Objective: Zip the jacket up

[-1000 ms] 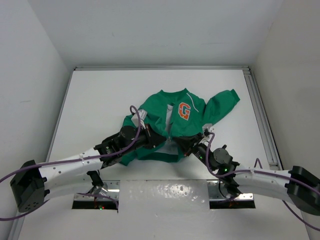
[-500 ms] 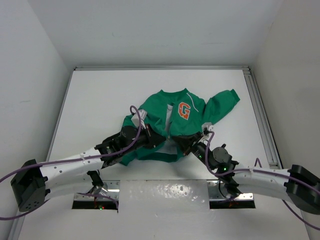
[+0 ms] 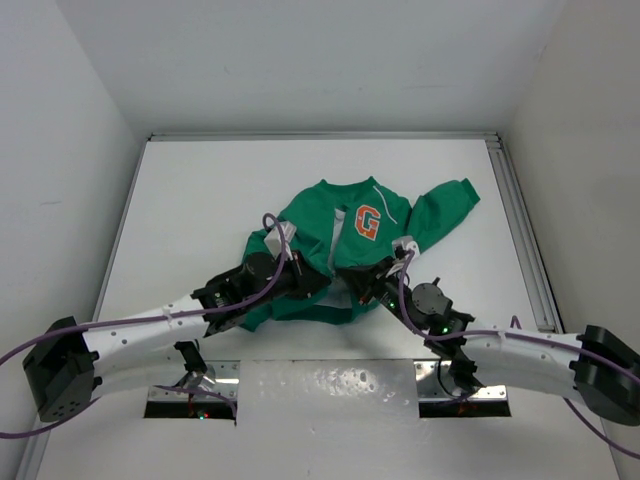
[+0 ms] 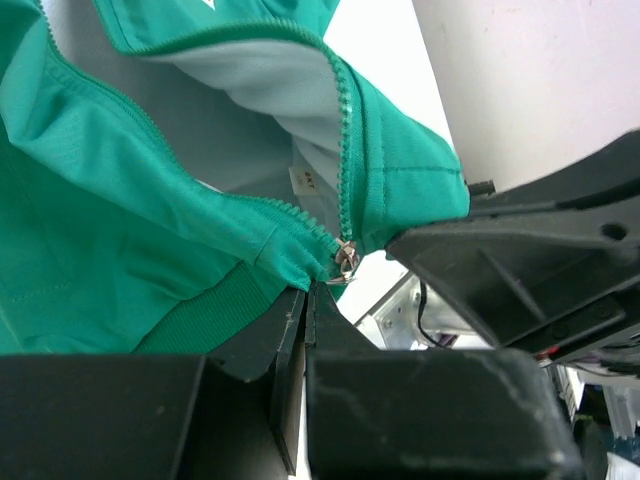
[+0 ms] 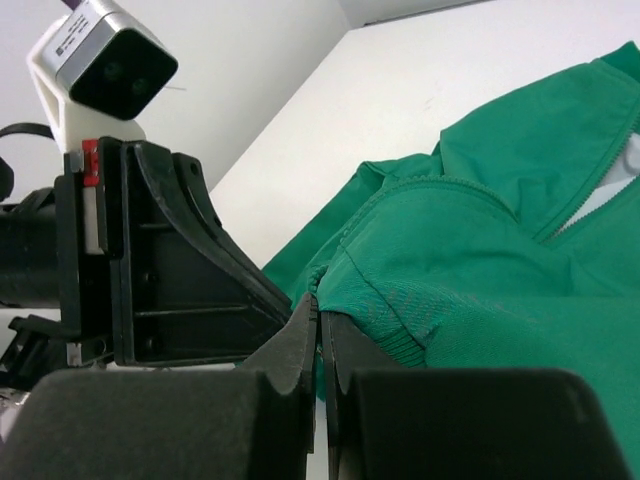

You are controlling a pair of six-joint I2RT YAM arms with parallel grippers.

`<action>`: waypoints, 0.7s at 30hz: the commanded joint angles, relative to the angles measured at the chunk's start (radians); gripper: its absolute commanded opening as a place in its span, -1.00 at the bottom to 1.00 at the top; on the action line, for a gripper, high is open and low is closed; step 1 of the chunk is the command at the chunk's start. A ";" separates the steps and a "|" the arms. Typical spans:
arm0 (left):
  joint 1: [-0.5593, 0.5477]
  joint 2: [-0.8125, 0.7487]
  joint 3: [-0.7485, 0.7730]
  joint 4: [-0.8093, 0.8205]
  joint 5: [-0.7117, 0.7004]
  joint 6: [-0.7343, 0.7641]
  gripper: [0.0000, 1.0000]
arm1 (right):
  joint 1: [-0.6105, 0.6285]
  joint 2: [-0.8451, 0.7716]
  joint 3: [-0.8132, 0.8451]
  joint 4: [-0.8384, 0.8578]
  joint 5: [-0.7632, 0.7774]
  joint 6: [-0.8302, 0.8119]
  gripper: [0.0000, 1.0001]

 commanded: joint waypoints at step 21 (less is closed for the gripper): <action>0.000 0.018 0.030 -0.037 0.077 0.127 -1.00 | 0.008 0.035 0.303 -0.509 -0.070 0.148 -1.00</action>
